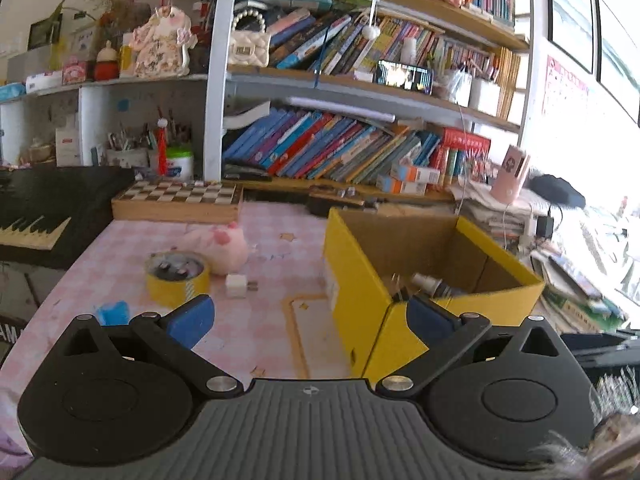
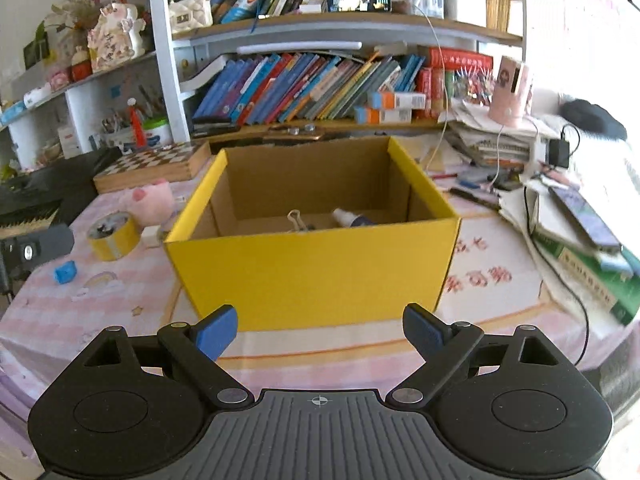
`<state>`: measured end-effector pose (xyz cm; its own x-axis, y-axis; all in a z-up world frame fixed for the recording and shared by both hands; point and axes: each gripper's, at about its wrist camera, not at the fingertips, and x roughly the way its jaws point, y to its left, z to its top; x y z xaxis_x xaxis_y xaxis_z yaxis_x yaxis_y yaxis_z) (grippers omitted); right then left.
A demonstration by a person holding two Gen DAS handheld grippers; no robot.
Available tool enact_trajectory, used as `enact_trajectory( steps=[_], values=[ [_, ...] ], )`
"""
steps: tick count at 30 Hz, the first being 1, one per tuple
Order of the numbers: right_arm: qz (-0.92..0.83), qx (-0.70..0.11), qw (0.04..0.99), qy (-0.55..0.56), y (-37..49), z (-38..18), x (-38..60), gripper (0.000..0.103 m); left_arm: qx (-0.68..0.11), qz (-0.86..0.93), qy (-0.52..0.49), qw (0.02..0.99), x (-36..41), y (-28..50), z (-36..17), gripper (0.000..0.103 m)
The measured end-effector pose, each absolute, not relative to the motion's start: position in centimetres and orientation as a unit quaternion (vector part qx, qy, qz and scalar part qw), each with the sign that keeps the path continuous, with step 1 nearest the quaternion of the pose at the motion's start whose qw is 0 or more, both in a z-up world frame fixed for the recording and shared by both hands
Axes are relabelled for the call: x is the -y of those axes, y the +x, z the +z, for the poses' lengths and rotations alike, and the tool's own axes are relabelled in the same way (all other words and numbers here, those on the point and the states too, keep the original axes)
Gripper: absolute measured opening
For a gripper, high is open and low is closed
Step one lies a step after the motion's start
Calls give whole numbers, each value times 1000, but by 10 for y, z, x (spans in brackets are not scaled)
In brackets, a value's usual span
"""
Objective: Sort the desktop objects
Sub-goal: 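Lift both tools out of the box and back toward the table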
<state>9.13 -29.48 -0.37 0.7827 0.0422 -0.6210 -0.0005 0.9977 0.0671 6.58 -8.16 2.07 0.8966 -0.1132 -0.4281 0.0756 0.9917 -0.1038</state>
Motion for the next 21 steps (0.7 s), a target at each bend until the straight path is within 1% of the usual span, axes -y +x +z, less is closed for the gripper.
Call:
enact_trajectory(
  steps=[9, 14, 21],
  values=[
    [3, -352, 936, 26, 76, -10, 252, 92, -253, -63, -45, 964, 46, 56, 13, 103],
    [5, -354, 935, 20, 68, -10, 232, 95, -265, -66, -47, 961, 28, 55, 11, 103],
    [2, -358, 934, 18, 61, -12, 209, 96, -266, -64, -44, 961, 7, 47, 10, 103]
  ],
)
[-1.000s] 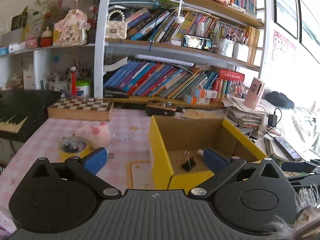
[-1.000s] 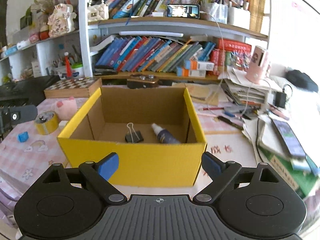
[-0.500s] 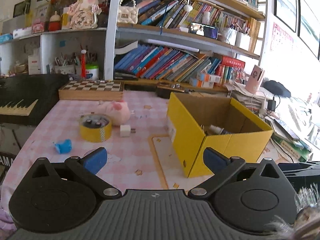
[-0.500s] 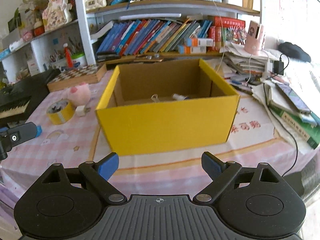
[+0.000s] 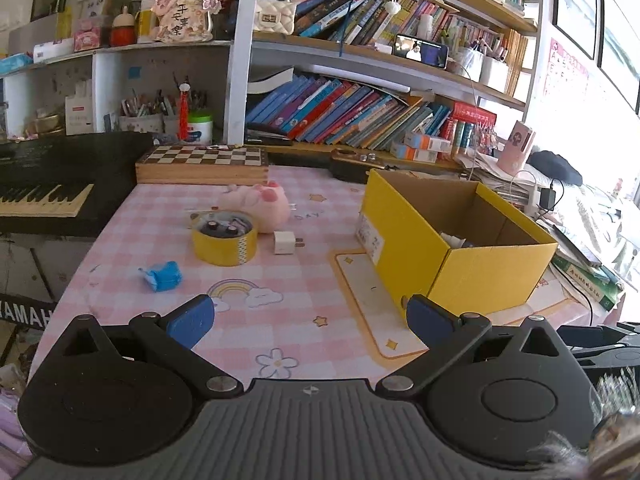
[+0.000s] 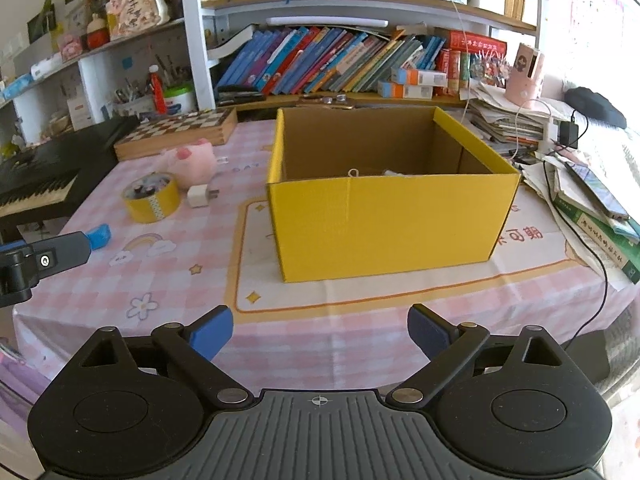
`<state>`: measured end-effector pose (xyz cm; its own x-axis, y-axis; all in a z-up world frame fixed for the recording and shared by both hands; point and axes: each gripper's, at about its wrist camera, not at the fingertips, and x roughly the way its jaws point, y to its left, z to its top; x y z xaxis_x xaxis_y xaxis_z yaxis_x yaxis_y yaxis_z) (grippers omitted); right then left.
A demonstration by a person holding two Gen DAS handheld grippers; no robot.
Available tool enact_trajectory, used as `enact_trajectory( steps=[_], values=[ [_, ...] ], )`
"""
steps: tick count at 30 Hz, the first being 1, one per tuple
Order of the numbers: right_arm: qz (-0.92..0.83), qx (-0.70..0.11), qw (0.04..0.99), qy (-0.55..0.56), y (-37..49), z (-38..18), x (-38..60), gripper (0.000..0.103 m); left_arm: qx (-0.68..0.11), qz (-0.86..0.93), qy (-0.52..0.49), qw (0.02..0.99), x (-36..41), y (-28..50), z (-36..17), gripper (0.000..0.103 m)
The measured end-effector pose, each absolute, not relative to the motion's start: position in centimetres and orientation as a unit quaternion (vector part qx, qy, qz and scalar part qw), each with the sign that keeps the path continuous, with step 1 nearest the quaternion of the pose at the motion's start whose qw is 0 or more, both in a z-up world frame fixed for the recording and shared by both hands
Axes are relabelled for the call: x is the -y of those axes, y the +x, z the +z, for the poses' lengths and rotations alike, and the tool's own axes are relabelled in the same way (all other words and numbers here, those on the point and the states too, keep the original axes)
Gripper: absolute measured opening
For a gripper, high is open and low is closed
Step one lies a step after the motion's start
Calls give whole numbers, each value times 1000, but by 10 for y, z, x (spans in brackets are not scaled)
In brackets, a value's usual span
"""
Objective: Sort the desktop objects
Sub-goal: 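Lift both tools out of the box and back toward the table, then move the left tool to the blue crumpled object and close on it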
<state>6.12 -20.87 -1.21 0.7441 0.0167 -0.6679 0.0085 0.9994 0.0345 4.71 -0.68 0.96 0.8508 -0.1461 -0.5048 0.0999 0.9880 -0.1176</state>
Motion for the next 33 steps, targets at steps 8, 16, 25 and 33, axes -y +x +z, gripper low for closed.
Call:
enact_trajectory(
  steps=[8, 16, 25, 33],
  values=[
    [17, -359, 933, 7, 56, -14, 179, 97, -276, -55, -52, 958, -23, 38, 6, 103],
    [39, -359, 932, -7, 58, -15, 151, 97, -281, -39, -69, 956, -51, 31, 3, 103],
    [80, -360, 929, -20, 61, -13, 124, 97, -280, -30, -81, 956, -72, 29, 2, 103],
    [91, -362, 927, -30, 65, -12, 108, 97, -287, -23, -91, 953, -87, 31, 1, 103]
  ],
)
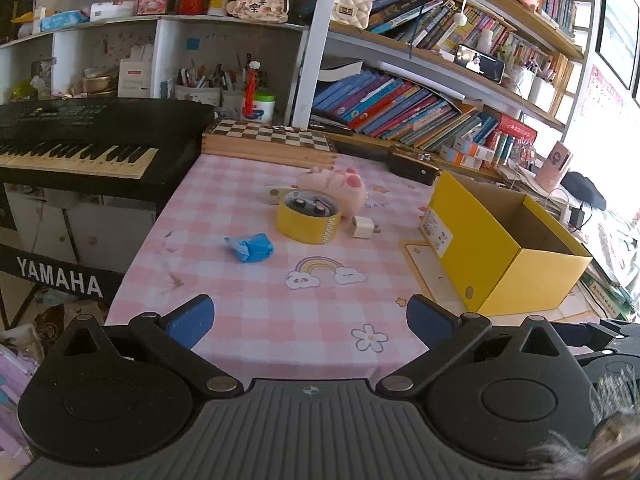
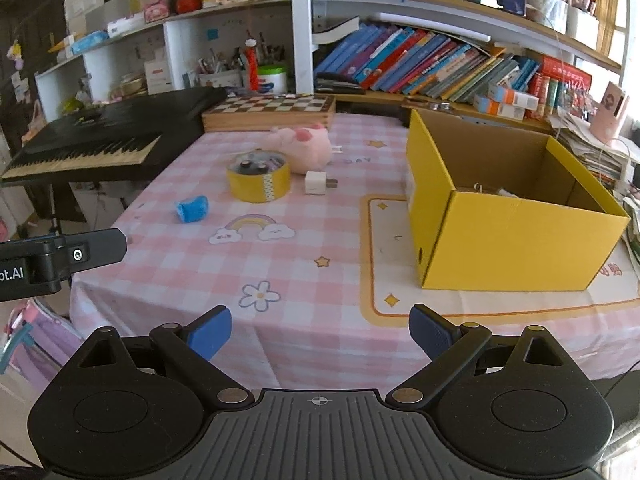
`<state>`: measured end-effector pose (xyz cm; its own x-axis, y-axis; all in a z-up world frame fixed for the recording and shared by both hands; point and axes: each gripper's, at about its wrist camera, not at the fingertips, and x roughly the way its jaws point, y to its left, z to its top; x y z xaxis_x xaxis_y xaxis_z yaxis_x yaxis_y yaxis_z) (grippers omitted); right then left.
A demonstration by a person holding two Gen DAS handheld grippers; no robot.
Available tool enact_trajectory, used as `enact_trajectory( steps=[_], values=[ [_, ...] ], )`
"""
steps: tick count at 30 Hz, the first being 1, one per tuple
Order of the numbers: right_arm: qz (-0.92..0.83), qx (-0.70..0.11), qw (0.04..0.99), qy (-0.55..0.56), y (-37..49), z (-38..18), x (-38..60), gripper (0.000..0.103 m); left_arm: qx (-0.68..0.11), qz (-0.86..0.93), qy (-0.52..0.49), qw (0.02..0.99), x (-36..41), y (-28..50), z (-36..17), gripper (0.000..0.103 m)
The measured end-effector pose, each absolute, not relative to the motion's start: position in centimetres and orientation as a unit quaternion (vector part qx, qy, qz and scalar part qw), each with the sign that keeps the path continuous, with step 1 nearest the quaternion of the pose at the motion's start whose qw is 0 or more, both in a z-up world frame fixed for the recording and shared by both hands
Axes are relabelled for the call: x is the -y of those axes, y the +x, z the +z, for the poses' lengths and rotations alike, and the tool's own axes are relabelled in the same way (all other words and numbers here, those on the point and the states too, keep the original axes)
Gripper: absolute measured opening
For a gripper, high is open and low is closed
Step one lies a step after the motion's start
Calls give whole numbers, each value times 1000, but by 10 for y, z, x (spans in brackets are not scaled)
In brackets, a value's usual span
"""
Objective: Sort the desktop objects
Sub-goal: 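Move the left tool to the blue crumpled object and close on it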
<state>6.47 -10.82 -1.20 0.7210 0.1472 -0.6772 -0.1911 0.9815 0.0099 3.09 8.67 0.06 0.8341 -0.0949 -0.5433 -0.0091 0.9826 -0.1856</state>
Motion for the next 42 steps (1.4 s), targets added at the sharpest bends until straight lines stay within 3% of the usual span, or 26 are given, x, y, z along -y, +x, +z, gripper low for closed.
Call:
enact_trajectory(
  steps=[18, 42],
  values=[
    [108, -377, 918, -56, 84, -18, 90, 97, -306, -14, -78, 949, -91, 45, -6, 103],
    [170, -389, 902, -79, 184, -26, 80, 101, -346, 28, -102, 932, -99, 130, -20, 103]
  ],
)
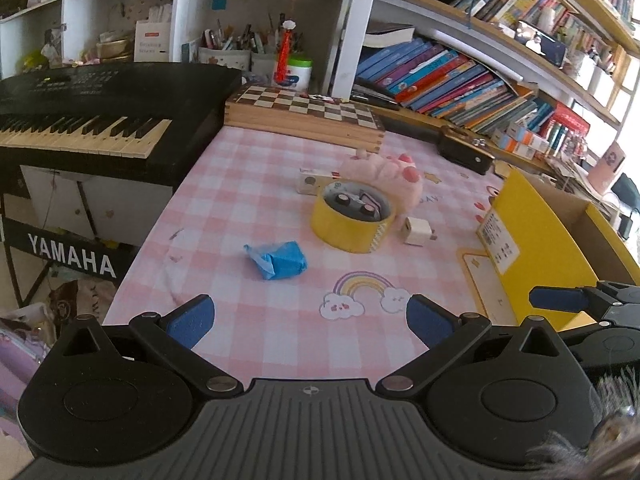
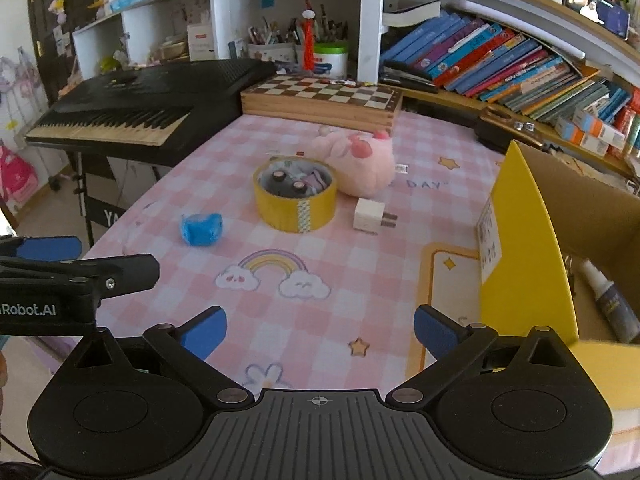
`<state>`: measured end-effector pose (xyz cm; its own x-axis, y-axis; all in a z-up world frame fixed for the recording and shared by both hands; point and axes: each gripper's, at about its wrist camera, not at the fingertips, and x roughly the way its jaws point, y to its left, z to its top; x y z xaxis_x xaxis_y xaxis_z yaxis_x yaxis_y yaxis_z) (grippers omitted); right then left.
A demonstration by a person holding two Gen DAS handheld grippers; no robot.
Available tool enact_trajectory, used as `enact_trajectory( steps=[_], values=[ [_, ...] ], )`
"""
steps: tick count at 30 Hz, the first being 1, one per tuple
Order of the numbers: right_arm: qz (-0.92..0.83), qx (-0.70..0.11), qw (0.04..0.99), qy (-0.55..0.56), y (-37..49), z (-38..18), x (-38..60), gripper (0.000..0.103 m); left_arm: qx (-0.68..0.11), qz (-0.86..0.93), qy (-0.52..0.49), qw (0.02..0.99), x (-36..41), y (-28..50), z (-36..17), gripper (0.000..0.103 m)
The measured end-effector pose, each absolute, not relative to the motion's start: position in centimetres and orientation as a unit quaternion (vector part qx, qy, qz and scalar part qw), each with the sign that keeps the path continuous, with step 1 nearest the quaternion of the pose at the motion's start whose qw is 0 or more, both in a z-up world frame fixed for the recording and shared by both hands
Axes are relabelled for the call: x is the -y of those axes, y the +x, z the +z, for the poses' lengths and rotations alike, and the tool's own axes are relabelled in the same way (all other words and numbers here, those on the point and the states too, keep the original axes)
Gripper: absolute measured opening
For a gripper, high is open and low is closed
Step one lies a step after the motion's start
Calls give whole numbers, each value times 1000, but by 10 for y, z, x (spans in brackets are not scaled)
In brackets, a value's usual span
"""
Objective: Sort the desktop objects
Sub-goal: 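Move the left tool to the blue crumpled object and close on it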
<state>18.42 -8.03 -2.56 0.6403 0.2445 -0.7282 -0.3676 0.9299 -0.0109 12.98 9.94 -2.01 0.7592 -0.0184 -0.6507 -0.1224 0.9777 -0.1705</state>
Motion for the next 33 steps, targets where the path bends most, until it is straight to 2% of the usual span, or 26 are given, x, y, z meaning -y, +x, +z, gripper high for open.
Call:
enact_trajectory(
  steps=[29, 33],
  values=[
    [240, -421, 871, -83, 263, -37, 69, 101, -363, 89, -122, 919, -108, 188, -32, 103],
    [236, -417, 873, -91, 274, -42, 65, 100, -368, 98, -130, 916, -114, 197, -37, 100]
  ],
)
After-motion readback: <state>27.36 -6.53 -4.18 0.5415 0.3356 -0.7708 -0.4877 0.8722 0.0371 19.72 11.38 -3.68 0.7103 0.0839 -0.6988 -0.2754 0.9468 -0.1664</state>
